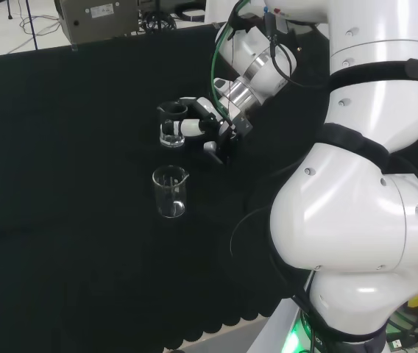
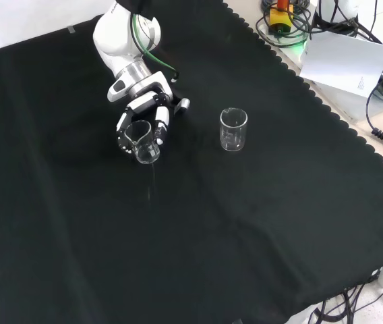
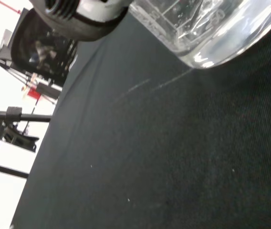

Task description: Pick up the beaker on the right.

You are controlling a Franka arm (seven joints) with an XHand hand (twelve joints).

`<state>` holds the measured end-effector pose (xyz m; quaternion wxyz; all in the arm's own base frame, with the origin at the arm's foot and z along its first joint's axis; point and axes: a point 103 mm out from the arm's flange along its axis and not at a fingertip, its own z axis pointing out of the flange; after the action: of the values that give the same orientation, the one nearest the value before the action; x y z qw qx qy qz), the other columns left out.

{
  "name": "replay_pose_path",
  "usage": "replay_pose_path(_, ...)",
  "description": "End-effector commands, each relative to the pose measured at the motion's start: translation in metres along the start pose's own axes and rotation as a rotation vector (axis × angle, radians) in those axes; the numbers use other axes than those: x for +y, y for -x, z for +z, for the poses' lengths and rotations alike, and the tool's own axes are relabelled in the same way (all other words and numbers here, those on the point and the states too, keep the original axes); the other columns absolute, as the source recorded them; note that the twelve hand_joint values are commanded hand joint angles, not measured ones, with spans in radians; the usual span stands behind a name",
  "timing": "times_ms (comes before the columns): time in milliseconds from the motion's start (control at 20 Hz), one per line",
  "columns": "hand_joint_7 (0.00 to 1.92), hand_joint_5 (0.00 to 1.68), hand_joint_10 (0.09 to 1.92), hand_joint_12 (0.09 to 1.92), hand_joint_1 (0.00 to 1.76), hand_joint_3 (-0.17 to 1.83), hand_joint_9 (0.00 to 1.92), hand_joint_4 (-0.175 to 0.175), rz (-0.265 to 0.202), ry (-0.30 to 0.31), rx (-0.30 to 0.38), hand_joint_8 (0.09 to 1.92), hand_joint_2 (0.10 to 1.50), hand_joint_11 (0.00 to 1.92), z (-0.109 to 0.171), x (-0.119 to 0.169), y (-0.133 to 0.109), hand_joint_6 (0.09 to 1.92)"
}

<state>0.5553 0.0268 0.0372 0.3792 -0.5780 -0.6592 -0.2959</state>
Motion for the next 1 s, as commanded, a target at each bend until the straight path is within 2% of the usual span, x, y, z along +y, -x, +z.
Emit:
replay_pose_path(50, 1.16, 0.99, 0.46, 0.88, 1.37, -0.17, 1.25, -0.126, 0.016, 0.065, -0.068, 0.89, 1.11, 1.07, -0.018, -0.001, -0.008, 1.09)
replay_pose_path(150, 1.17, 0.99, 0.37, 0.92, 1.4, -0.17, 1.3, -0.154, -0.003, 0.071, -0.113, 0.91, 1.1, 1.06, -0.024, -0.001, -0.014, 1.08)
replay_pose_path(250, 1.17, 0.99, 0.34, 0.96, 1.4, -0.17, 1.34, -0.166, -0.025, 0.073, -0.152, 0.91, 1.1, 1.07, -0.033, 0.001, -0.021, 1.06)
replay_pose_path(350, 1.21, 1.0, 0.66, 0.99, 1.32, -0.17, 1.34, -0.097, -0.056, 0.062, -0.203, 0.81, 1.12, 1.08, -0.042, 0.003, -0.03, 1.0)
replay_pose_path(400, 1.23, 1.01, 0.79, 1.0, 1.3, -0.17, 1.32, -0.08, -0.072, 0.05, -0.233, 0.78, 1.12, 1.09, -0.046, 0.003, -0.034, 0.98)
replay_pose_path(550, 1.24, 1.01, 0.93, 1.02, 1.27, -0.17, 1.3, -0.065, -0.109, 0.0, -0.301, 0.74, 1.12, 1.09, -0.061, 0.004, -0.046, 0.96)
replay_pose_path(750, 1.25, 1.01, 0.96, 1.03, 1.28, -0.17, 1.32, -0.082, -0.119, -0.065, -0.355, 0.74, 1.12, 1.12, -0.077, -0.001, -0.053, 0.96)
replay_pose_path(1000, 1.25, 1.01, 0.97, 1.04, 1.28, -0.17, 1.34, -0.083, -0.088, -0.119, -0.384, 0.74, 1.12, 1.13, -0.095, -0.018, -0.055, 0.96)
